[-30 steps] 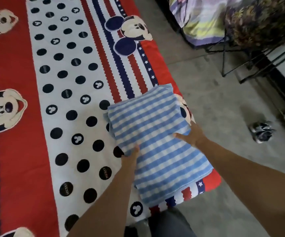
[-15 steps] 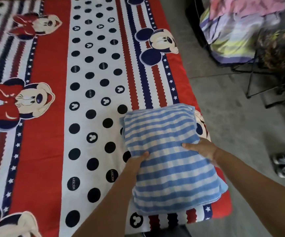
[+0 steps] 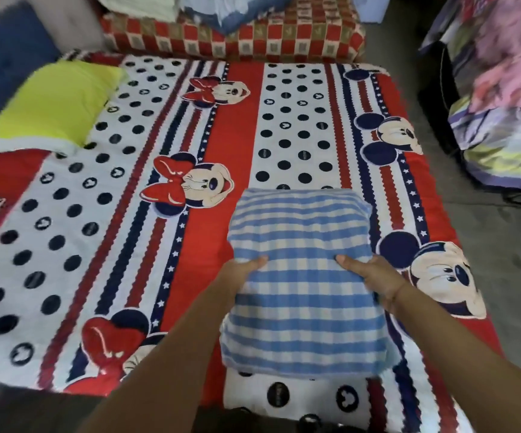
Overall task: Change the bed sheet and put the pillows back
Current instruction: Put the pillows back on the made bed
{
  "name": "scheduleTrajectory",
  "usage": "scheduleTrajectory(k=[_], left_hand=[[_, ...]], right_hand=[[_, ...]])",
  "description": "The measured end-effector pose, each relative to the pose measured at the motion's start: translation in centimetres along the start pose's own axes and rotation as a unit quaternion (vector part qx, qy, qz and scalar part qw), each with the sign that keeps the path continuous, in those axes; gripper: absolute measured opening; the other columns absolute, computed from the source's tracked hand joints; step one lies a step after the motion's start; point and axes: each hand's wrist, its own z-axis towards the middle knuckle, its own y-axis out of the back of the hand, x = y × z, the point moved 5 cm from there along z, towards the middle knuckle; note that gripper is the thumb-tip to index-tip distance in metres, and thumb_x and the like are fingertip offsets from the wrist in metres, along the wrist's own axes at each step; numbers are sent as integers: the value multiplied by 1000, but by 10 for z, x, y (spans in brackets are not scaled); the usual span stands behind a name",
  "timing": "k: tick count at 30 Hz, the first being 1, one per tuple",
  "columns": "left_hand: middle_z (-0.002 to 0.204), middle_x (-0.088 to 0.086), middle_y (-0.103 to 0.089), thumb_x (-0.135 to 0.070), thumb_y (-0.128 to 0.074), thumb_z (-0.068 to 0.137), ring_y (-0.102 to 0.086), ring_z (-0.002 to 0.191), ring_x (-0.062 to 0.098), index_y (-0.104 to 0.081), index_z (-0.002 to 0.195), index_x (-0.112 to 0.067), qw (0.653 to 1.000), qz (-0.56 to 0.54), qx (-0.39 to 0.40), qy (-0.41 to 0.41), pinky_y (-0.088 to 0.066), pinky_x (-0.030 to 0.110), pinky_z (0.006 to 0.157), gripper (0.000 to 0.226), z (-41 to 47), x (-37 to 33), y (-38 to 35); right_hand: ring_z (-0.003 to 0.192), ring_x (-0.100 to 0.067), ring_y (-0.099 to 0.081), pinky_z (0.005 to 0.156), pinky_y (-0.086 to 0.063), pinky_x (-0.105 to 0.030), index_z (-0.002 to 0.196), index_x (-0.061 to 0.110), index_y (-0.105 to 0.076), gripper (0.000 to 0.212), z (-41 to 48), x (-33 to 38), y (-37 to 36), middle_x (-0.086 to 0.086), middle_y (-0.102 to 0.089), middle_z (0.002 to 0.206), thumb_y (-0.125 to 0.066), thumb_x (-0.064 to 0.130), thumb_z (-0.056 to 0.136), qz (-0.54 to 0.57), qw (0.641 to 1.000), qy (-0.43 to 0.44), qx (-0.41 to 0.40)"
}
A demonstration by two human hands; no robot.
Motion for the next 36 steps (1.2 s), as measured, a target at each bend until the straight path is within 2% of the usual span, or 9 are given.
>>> scheduleTrajectory(k=[4,9,13,15,20,23,27,31,36], left_hand=[[103,8,-75,-38,-80,76,-71,95,30,-69,112,-15,999,-19,-21,-17,-56,48,89,44,-36,-3,108],[106,7,-74,-42,-83,72,-70,97,30,-66,117,-18,997,-47,-44,-37,-56,49,86,54,-83,-7,231],[111,4,-72,-54,-90,45,-68,104,30,-65,121,-20,993,-67,-82,-58,-52,50,95,86,-109,-5,309],[109,6,-73,-50,-88,57,-68,103,30,-65,120,-17,991,-72,-99,-60,-52,49,95,75,-123,-4,338],[109,8,-72,-34,-80,78,-69,98,29,-66,113,-16,975,-109,-174,-82,-55,46,89,43,-150,8,419],[95,4,-72,-31,-78,81,-69,87,25,-63,96,-20,969,-129,-195,-76,-56,35,70,23,-164,11,467],[103,5,-71,-35,-81,77,-68,94,27,-62,100,-22,965,-138,-216,-61,-57,41,83,33,-176,12,545],[94,4,-72,-32,-79,80,-70,83,24,-64,102,-18,968,-129,-208,-53,-55,34,64,30,-179,10,629],[103,7,-74,-41,-88,65,-71,94,32,-66,114,-16,977,-101,-182,-41,-55,51,89,60,-168,-4,733]], right_hand=[[85,-20,-73,66,-58,-29,114,11,-67,37,-23,14,-110,-4,-75,96,-74,28,82,-15,999,26,17],[84,-18,-73,62,-58,-27,113,11,-67,32,-45,21,-239,-6,-74,99,-71,24,85,-6,998,44,51],[90,-18,-72,75,-59,-33,111,14,-67,31,-48,28,-316,-4,-74,102,-73,26,83,-18,995,46,83],[94,-23,-71,84,-57,-39,113,11,-68,36,-43,34,-350,-7,-74,103,-73,28,82,-38,992,53,108],[86,-21,-72,64,-56,-30,111,13,-68,33,-38,49,-442,-6,-75,98,-73,29,83,-83,978,74,176],[90,-22,-72,69,-57,-33,114,15,-67,34,-36,51,-497,-4,-75,101,-73,28,83,-92,973,75,198],[94,-24,-71,78,-57,-37,115,14,-67,38,-33,53,-577,-6,-73,106,-74,30,81,-91,970,68,215],[96,-22,-71,83,-57,-39,116,16,-65,38,-30,48,-662,-3,-74,104,-74,30,81,-74,973,65,211],[96,-24,-71,84,-57,-41,117,11,-66,44,-23,40,-757,-7,-74,104,-76,28,78,-33,981,39,186]])
